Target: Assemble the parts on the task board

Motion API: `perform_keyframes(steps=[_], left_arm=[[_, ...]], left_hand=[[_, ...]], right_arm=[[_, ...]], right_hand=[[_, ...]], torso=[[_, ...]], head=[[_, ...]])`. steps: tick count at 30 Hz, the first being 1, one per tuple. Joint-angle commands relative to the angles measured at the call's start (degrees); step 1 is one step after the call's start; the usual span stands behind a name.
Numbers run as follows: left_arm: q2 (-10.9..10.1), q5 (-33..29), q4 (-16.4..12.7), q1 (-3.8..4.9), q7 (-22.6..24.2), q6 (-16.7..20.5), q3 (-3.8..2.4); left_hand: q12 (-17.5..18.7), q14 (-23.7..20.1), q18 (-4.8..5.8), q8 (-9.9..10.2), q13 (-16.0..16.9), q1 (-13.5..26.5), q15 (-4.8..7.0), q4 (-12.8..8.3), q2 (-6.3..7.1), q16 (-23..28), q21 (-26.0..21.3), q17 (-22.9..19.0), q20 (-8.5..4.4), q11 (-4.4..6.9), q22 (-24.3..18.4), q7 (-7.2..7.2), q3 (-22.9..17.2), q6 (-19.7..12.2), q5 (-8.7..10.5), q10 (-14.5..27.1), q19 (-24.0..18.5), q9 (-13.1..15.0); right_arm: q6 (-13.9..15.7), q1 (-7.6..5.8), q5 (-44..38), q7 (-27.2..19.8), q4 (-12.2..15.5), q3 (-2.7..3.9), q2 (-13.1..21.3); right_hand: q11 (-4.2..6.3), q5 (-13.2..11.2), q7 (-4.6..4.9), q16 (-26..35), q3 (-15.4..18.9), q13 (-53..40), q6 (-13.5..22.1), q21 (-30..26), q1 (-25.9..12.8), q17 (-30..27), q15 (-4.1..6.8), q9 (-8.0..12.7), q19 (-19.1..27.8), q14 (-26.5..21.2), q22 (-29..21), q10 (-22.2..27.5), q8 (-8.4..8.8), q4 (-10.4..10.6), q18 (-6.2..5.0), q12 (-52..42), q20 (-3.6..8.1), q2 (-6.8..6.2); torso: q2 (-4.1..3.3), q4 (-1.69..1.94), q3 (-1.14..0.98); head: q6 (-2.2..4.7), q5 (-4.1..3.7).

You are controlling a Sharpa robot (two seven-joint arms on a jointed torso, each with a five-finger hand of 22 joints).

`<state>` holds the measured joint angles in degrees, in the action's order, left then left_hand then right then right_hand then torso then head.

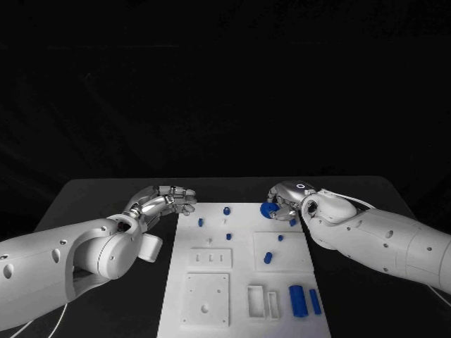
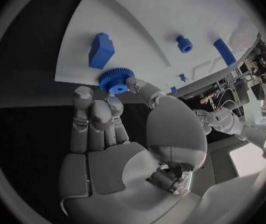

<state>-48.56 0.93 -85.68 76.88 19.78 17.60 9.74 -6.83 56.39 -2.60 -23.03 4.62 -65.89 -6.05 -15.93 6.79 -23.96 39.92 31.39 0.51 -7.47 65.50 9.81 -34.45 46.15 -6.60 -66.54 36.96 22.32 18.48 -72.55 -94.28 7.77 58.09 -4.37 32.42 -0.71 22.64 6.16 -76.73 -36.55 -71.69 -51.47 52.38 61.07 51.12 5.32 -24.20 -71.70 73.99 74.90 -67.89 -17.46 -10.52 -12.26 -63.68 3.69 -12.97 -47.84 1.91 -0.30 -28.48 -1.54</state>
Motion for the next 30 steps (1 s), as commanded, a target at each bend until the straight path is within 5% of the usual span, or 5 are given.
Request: perform_keyframes(steps=[1, 15, 30], left_arm=[[0.00, -0.08, -0.22, 0.07, 0.34, -0.34, -0.05], [-0.01, -0.08, -0.15, 0.07, 0.42, -0.19, -0.05], [0.06, -0.08, 0.57, 0.07, 0.62, 0.16, -0.05]], left_hand=[[0.39, -0.22, -1.00, 0.18, -0.03, 0.22, -0.02, -0.27, 0.06, 0.32, 0.38, 0.09, -0.11, -0.23, -0.06, 0.27, -0.01, -0.06, 0.18, -0.01, -0.35, 0.07], [0.40, -0.19, -0.99, 0.20, -0.03, 0.24, -0.01, -0.24, 0.02, 0.32, 0.42, 0.12, -0.11, -0.22, -0.07, 0.27, -0.01, -0.05, 0.17, -0.04, -0.35, 0.10], [0.41, -0.17, -0.99, 0.20, -0.02, 0.25, 0.00, -0.24, 0.00, 0.33, 0.45, 0.15, -0.11, -0.21, -0.09, 0.26, -0.02, -0.02, 0.14, -0.07, -0.36, 0.13]], right_arm=[[-6.08, 1.35, -0.88, 0.88, 0.10, -0.92, 0.21], [1.37, 1.23, -5.07, 4.14, 4.29, -0.70, 1.71], [5.22, 0.37, -10.30, 7.88, 11.36, 0.12, 2.27]], right_hand=[[0.12, 1.57, 0.93, 0.11, -0.38, 0.07, -1.39, 0.38, -0.72, 0.19, 0.36, -0.16, 0.07, 0.25, 1.13, -0.38, -0.17, -0.01, -2.74, -0.36, 0.13, 0.08], [0.50, 3.93, 0.52, 0.25, -1.93, -0.29, -2.70, 0.76, -0.98, 0.75, 0.72, -0.43, -0.12, 0.41, 1.04, -1.34, -0.78, 0.79, -2.74, -1.25, 0.34, 0.15], [0.90, 0.46, 0.11, 0.35, -4.99, -0.32, -4.00, 1.15, -0.26, 1.70, 1.09, -0.65, -0.46, 0.52, 0.95, -2.23, -1.22, 2.72, -2.74, -1.72, 0.70, -1.47]], torso=[[-0.03, 0.02, 0.01], [0.01, 0.01, 0.00], [0.09, -0.03, 0.06]], head=[[0.05, -0.07], [0.11, -0.04], [0.58, -0.09]])
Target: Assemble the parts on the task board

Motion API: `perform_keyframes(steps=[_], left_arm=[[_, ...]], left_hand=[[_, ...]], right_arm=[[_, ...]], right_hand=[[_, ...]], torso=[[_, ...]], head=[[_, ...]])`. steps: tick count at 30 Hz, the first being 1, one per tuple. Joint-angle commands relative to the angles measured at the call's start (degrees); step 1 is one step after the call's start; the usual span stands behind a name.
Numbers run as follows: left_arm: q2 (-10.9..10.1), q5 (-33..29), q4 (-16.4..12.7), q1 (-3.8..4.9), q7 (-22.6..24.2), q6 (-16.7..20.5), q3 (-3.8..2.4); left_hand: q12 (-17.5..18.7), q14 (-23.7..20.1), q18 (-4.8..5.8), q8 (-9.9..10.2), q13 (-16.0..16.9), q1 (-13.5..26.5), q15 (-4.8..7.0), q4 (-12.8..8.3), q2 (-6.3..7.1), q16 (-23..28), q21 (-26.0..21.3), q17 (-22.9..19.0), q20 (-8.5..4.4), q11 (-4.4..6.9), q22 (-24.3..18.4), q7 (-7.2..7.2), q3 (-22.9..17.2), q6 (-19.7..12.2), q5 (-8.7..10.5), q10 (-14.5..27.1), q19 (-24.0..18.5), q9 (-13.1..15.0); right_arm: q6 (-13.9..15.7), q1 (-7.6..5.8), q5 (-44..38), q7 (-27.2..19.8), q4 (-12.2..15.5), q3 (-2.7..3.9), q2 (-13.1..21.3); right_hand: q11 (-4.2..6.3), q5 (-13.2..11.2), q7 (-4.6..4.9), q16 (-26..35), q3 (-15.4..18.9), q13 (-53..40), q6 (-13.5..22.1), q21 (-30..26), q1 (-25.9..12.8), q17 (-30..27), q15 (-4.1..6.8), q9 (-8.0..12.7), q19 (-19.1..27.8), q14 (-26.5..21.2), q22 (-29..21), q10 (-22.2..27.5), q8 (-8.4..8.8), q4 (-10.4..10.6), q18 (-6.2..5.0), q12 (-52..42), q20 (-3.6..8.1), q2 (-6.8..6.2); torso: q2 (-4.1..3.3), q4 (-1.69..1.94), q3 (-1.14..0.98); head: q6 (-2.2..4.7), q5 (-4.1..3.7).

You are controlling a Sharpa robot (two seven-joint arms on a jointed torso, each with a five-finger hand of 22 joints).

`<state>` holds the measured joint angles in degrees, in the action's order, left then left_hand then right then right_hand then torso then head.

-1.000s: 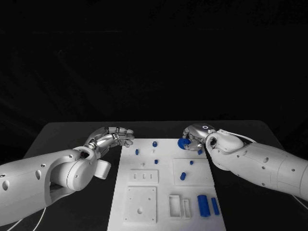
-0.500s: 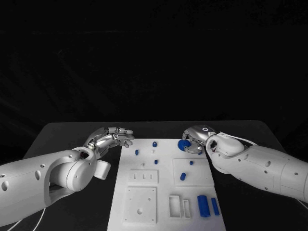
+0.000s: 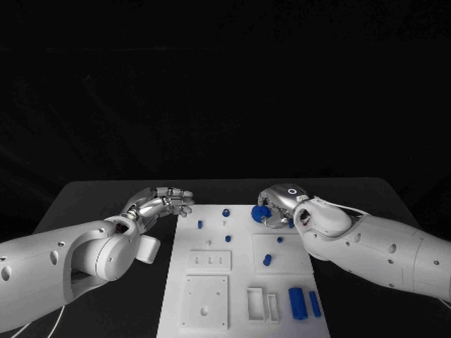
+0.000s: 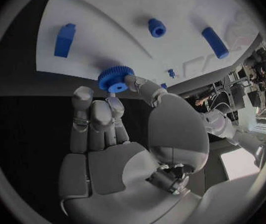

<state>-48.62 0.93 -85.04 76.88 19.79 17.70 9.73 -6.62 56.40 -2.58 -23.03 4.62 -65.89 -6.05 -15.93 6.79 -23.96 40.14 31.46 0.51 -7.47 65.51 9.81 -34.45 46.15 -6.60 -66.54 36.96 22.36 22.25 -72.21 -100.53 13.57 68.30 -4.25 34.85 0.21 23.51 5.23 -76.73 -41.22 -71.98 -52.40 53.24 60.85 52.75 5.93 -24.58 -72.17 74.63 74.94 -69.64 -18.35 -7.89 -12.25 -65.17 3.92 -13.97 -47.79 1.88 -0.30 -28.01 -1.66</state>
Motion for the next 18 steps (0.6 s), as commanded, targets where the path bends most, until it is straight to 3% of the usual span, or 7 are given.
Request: perform_keyframes(steps=[1, 8, 18], left_arm=[[0.13, -0.07, -0.08, 0.07, 0.62, 0.05, -0.05], [0.19, -0.08, -0.18, 0.07, 0.64, 0.19, -0.05], [0.45, -0.10, -0.33, 0.07, 0.66, 0.26, -0.05]], left_hand=[[0.20, -0.17, -1.01, 0.20, -0.02, 0.25, 0.00, -0.24, 0.00, 0.34, 0.22, 0.07, -0.11, -0.21, -0.10, 0.26, -0.02, -0.02, 0.14, -0.07, -0.36, 0.09], [0.21, -0.17, -1.01, 0.21, -0.01, 0.25, 0.00, -0.24, 0.00, 0.34, 0.24, 0.09, -0.11, -0.21, -0.11, 0.26, -0.02, -0.01, 0.14, -0.08, -0.37, 0.10], [0.21, -0.17, -1.01, 0.21, -0.01, 0.26, 0.00, -0.24, 0.00, 0.35, 0.25, 0.10, -0.11, -0.21, -0.12, 0.25, -0.02, 0.00, 0.13, -0.09, -0.37, 0.12]], right_arm=[[1.63, 0.02, -4.57, 2.22, 1.59, 0.00, -0.32], [2.89, 0.04, -7.94, 3.44, 3.85, -0.01, -1.62], [3.43, 0.19, -9.12, 3.78, 3.24, -0.28, -6.13]], right_hand=[[-0.01, -0.60, 1.02, 0.36, -0.45, -0.01, -3.09, 0.30, -0.01, 0.12, 0.49, -0.27, 0.01, -0.10, 0.90, -0.49, -0.33, 0.19, -2.75, -0.20, 0.49, -0.59], [0.02, -2.44, 0.99, 0.51, -1.42, -0.04, -3.20, 0.38, 0.25, 0.44, 0.52, -0.28, -0.05, -0.04, 0.87, -0.71, -0.29, 1.07, -2.75, -0.31, 0.57, -1.43], [0.04, -3.14, 0.97, 0.60, -1.91, 0.02, -3.24, 0.40, 0.45, 0.58, 0.53, -0.28, -0.07, -0.02, 0.85, -0.73, -0.26, 1.46, -2.75, -0.25, 0.60, -1.77]], torso=[[0.01, 0.02, 0.05], [-0.09, 0.13, 0.07], [-0.19, 0.29, 0.15]], head=[[0.13, 0.05], [0.29, 0.21], [0.52, 0.15]])
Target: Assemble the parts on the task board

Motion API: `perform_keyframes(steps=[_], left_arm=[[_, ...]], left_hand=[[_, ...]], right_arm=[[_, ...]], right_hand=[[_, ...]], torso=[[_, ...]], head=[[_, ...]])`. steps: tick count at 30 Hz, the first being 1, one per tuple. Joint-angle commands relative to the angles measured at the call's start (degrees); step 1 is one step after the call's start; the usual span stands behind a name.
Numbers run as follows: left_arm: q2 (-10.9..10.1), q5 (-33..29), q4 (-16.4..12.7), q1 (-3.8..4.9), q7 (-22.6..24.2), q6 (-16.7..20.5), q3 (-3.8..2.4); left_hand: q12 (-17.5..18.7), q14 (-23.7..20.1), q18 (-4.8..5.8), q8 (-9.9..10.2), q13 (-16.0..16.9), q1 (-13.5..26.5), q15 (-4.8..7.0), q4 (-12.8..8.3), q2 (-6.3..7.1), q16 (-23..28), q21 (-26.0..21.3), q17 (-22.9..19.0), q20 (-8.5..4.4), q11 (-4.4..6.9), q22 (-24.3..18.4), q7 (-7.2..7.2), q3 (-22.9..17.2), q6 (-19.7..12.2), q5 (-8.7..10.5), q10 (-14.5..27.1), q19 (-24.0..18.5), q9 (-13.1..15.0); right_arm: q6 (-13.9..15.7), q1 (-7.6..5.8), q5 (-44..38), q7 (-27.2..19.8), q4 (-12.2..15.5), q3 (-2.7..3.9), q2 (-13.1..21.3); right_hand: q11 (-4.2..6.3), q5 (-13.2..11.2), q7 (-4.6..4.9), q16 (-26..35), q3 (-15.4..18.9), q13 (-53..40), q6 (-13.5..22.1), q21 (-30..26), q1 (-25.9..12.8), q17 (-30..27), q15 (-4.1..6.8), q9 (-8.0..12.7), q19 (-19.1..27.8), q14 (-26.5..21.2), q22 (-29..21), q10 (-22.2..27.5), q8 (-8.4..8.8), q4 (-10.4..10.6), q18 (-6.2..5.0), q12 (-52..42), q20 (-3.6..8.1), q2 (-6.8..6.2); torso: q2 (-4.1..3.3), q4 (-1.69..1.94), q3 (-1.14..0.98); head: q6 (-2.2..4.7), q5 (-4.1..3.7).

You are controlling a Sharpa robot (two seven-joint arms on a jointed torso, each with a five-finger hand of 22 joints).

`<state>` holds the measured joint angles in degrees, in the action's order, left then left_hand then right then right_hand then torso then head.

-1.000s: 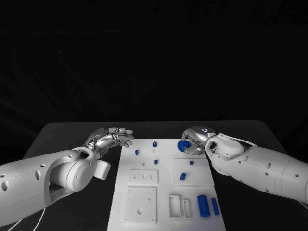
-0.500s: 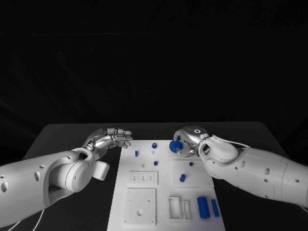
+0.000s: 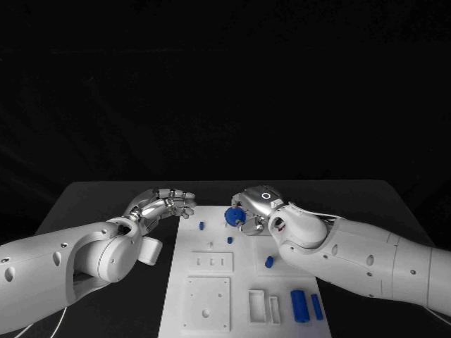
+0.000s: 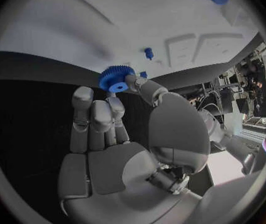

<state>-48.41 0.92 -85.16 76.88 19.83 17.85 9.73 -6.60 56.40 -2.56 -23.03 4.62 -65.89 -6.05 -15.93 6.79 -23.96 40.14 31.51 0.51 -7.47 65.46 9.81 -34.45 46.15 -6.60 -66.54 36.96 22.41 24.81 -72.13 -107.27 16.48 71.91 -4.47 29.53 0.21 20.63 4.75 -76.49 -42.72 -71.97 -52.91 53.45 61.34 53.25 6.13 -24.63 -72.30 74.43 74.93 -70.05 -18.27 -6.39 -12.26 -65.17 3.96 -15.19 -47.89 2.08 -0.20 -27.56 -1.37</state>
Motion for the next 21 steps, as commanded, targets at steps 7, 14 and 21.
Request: perform_keyframes(steps=[7, 14, 21], left_arm=[[0.54, -0.10, -0.32, 0.08, 0.62, 0.09, -0.06], [0.64, -0.10, -0.37, 0.08, 0.63, 0.13, -0.06], [0.63, -0.10, -0.36, 0.08, 0.64, 0.18, -0.06]], left_hand=[[0.19, -0.16, -1.02, 0.21, -0.01, 0.27, 0.00, -0.24, 0.00, 0.36, 0.27, 0.07, -0.12, -0.20, -0.08, 0.25, -0.02, 0.02, 0.12, -0.11, -0.38, 0.08], [0.19, -0.16, -1.02, 0.22, 0.00, 0.27, 0.00, -0.24, -0.01, 0.37, 0.28, 0.08, -0.12, -0.20, -0.09, 0.25, -0.02, 0.03, 0.11, -0.12, -0.38, 0.09], [0.20, -0.15, -1.02, 0.22, 0.00, 0.27, 0.00, -0.25, -0.01, 0.39, 0.30, 0.10, -0.12, -0.19, -0.10, 0.24, -0.03, 0.04, 0.10, -0.14, -0.39, 0.11]], right_arm=[[0.82, 0.62, -2.53, 0.82, -2.57, -0.55, -3.74], [0.74, 1.07, -2.55, 0.56, -3.78, -0.73, -5.07], [0.60, 1.40, -2.55, 0.37, -4.78, -0.92, -5.90]], right_hand=[[0.04, -0.42, 1.46, 0.40, -0.53, 0.08, -2.71, 0.19, 0.02, 0.11, 0.34, -0.23, 0.06, 0.18, 0.86, -0.26, -0.32, 0.05, -2.74, -0.16, 0.56, -0.62], [0.04, -0.46, 1.46, 0.42, -0.58, 0.08, -2.68, 0.18, 0.06, 0.13, 0.34, -0.23, 0.06, 0.18, 0.86, -0.25, -0.30, 0.07, -2.74, -0.15, 0.57, -0.63], [0.04, -0.46, 1.47, 0.44, -0.62, 0.12, -2.65, 0.18, 0.09, 0.15, 0.34, -0.22, 0.06, 0.17, 0.85, -0.20, -0.27, 0.09, -2.74, -0.10, 0.57, -0.65]], torso=[[-0.09, 0.12, 0.08], [-0.10, 0.26, 0.13], [-0.13, 0.32, 0.17]], head=[[-0.05, -0.03], [-0.22, 0.10], [-0.33, 0.18]])
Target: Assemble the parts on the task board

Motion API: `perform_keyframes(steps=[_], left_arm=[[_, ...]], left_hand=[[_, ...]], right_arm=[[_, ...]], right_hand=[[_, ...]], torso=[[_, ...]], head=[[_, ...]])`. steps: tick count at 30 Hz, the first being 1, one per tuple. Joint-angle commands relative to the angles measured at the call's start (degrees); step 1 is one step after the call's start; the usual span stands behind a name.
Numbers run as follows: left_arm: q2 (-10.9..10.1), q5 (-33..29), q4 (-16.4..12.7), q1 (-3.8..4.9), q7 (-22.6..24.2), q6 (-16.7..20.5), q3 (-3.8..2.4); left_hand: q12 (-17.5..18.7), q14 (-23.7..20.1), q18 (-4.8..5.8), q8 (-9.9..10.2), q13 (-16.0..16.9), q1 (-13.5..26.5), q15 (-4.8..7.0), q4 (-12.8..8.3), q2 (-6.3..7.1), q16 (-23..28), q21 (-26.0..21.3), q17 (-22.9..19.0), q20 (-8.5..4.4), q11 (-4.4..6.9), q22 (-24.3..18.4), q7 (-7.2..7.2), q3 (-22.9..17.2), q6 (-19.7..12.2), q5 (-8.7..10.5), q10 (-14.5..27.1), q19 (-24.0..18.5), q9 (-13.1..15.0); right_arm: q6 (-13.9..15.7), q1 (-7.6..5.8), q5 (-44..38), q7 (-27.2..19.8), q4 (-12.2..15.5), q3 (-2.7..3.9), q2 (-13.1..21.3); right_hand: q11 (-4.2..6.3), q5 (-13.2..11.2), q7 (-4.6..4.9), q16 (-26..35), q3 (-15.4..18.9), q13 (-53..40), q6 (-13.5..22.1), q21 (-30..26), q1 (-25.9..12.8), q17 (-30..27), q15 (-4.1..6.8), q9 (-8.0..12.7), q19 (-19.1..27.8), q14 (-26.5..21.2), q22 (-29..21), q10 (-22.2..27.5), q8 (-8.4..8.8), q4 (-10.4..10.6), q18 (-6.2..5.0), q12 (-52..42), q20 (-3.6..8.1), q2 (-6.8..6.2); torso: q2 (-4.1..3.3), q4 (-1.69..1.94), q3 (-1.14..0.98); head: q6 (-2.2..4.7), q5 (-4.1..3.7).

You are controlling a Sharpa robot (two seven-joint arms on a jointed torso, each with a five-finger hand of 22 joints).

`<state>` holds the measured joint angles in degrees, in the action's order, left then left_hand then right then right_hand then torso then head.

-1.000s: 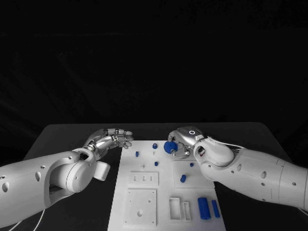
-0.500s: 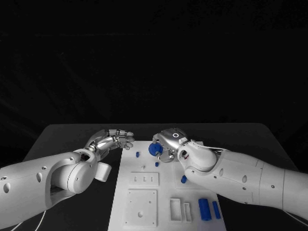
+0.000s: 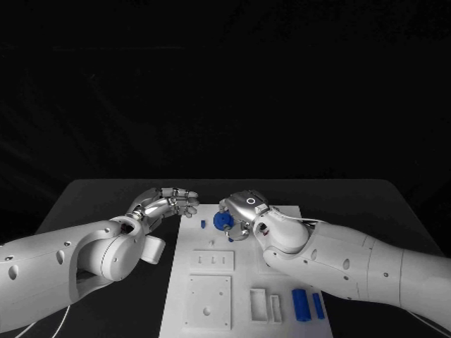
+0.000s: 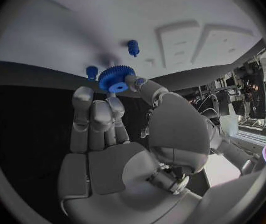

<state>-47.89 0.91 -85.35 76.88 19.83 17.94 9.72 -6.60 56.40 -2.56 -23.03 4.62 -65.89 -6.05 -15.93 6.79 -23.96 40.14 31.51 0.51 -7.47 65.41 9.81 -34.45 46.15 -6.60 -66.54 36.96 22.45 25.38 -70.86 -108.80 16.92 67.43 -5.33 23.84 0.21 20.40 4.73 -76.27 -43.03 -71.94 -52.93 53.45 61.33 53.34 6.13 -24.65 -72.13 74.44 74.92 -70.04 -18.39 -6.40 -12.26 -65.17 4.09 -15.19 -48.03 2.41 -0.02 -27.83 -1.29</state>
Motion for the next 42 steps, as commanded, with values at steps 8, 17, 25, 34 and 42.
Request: perform_keyframes(steps=[8, 17, 25, 34, 42], left_arm=[[0.21, -0.09, -0.09, 0.08, 0.62, 0.01, -0.05], [0.28, -0.09, 0.03, 0.08, 0.51, -0.11, -0.05], [0.25, -0.09, 0.06, 0.08, 0.46, -0.15, -0.05], [0.28, -0.09, 0.10, 0.08, 0.44, -0.14, -0.05], [0.31, -0.09, 0.10, 0.08, 0.42, -0.18, -0.05]], left_hand=[[0.21, -0.15, -1.03, 0.23, 0.00, 0.27, 0.01, -0.26, 0.00, 0.40, 0.32, 0.12, -0.12, -0.19, -0.07, 0.23, -0.03, 0.05, 0.09, -0.14, -0.40, 0.09], [0.23, -0.15, -1.03, 0.25, 0.00, 0.28, 0.00, -0.26, 0.01, 0.41, 0.34, 0.14, -0.12, -0.19, -0.08, 0.23, -0.02, 0.05, 0.09, -0.15, -0.41, 0.10], [0.24, -0.15, -1.02, 0.27, 0.00, 0.30, 0.00, -0.26, 0.02, 0.43, 0.36, 0.15, -0.12, -0.20, -0.09, 0.24, -0.01, 0.04, 0.10, -0.15, -0.42, 0.12], [0.26, -0.15, -1.01, 0.29, 0.00, 0.34, 0.00, -0.24, 0.03, 0.44, 0.37, 0.17, -0.12, -0.20, -0.11, 0.25, 0.01, 0.03, 0.11, -0.15, -0.44, 0.13], [0.27, -0.15, -1.01, 0.31, 0.00, 0.36, 0.00, -0.24, 0.04, 0.46, 0.39, 0.18, -0.12, -0.20, -0.12, 0.25, 0.02, 0.02, 0.12, -0.15, -0.45, 0.14]], right_arm=[[-0.21, 0.46, -0.98, -0.26, -1.26, -0.25, -0.82], [-0.87, 0.61, -0.91, -0.19, -2.16, -0.51, -0.94], [-1.18, 0.63, -0.87, -0.12, -2.71, -0.54, -1.02], [-0.99, 0.64, -0.34, -0.52, -3.27, -0.80, -1.33], [-0.68, 0.64, 0.58, -0.82, -3.52, -0.88, -1.47]], right_hand=[[0.03, -0.23, 1.49, 0.24, -0.32, 0.16, -2.59, 0.18, 0.12, 0.08, 0.34, -0.20, -0.10, 0.16, 0.86, -0.12, -0.13, 0.09, -2.74, 0.00, 0.44, -0.67], [0.02, -0.52, 1.51, 0.31, -0.27, 0.23, -2.52, 0.16, 0.12, 0.12, 0.33, -0.19, -0.07, 0.15, 0.85, -0.01, -0.09, 0.09, -2.74, 0.12, 0.43, -0.72], [-0.01, -0.87, 1.55, 0.39, -0.22, 0.39, -2.40, 0.14, 0.18, 0.17, 0.31, -0.17, -0.02, 0.14, 0.84, 0.20, -0.01, 0.05, -2.74, 0.35, 0.42, -0.78], [-0.10, -1.44, 1.65, 0.60, -0.01, 0.79, -2.05, 0.05, 0.05, 0.22, 0.23, -0.11, 0.11, 0.11, 0.81, 0.74, 0.19, 0.06, -2.74, 0.95, 0.36, -1.03], [-0.36, -5.42, 1.92, 1.00, 0.55, 1.33, -1.09, -0.13, 0.09, 0.48, -0.01, 0.11, 0.27, 0.15, 0.73, 1.43, 0.75, -0.08, -2.74, 1.70, 0.30, -1.27]], torso=[[0.01, -0.02, -0.07], [0.06, -0.13, -0.13], [0.08, -0.13, -0.11], [0.09, -0.06, -0.05], [0.08, -0.11, -0.04]], head=[[-0.12, 0.25], [-0.32, 0.35], [-0.38, 0.42], [-0.47, 0.40], [-0.54, 0.51]])
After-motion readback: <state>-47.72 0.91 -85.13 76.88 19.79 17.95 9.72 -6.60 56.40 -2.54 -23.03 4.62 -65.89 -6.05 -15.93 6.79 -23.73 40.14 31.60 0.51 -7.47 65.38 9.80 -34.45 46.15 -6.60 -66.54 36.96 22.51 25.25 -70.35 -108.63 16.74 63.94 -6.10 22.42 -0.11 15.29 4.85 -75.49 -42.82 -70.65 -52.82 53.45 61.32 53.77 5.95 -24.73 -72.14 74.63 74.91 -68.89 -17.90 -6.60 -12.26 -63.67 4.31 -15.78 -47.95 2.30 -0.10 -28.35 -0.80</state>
